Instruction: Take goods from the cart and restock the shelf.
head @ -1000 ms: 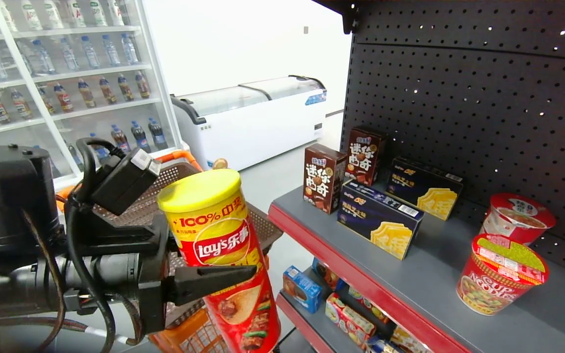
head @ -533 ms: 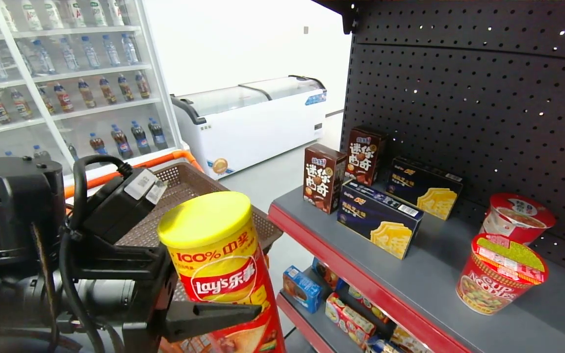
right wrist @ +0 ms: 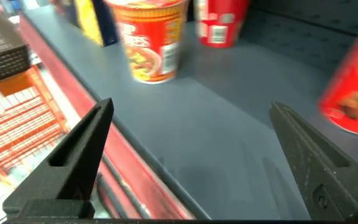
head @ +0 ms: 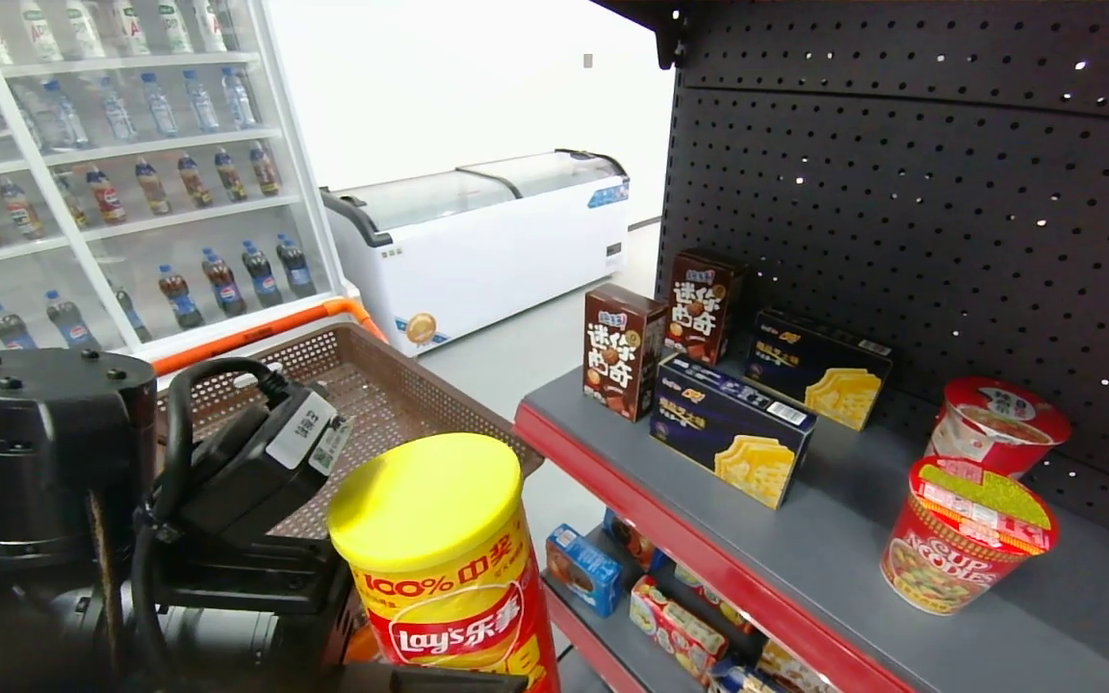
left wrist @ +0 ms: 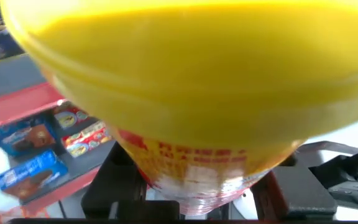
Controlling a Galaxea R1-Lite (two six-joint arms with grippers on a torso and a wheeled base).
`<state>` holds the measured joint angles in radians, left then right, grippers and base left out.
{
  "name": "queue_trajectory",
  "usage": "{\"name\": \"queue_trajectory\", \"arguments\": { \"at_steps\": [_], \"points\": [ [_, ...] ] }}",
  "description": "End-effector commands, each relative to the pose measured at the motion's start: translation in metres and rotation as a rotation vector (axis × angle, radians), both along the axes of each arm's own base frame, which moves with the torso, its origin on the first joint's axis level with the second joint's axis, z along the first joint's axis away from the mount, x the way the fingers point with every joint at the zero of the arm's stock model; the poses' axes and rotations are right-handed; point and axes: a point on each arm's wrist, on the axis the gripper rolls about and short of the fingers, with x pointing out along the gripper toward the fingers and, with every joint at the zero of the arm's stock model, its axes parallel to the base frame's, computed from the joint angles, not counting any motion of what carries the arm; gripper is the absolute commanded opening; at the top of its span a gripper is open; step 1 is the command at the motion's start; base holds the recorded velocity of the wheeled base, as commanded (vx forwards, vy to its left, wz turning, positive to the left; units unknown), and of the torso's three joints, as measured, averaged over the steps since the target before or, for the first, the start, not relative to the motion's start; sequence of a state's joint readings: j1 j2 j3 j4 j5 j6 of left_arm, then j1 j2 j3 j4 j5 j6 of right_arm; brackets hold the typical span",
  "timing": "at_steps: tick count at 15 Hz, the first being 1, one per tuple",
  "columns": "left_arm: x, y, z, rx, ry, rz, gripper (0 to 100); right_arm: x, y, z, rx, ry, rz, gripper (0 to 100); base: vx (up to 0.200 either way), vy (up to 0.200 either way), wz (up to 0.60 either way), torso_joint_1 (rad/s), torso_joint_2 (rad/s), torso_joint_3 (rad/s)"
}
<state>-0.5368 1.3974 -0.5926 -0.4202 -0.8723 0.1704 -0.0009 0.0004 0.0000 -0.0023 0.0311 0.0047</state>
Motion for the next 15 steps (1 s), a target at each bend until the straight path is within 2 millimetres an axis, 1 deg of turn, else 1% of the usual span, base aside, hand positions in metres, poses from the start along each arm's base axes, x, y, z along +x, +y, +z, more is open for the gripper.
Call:
{"name": "queue_trajectory", "arguments": {
  "at_steps": [1,6,15],
  "points": [
    [0.0008,-0.0004,0.0000,0.001,0.000,0.004,0,0.0000,0.0000,-0.0001,0.000,0.000,0.002,100,0.000,0.000,0.00,0.000,0.00,0.000],
    [0.0009,-0.0001,-0.0012,0.005,0.005,0.005,0,0.0000,0.0000,-0.0001,0.000,0.000,0.000,100,0.000,0.000,0.00,0.000,0.00,0.000],
    [0.0033,-0.0016,-0.0035,0.009,0.013,0.005,0,0.0000,0.0000,0.0001,0.000,-0.001,0.002,100,0.000,0.000,-0.60,0.002,0.00,0.003]
  ]
}}
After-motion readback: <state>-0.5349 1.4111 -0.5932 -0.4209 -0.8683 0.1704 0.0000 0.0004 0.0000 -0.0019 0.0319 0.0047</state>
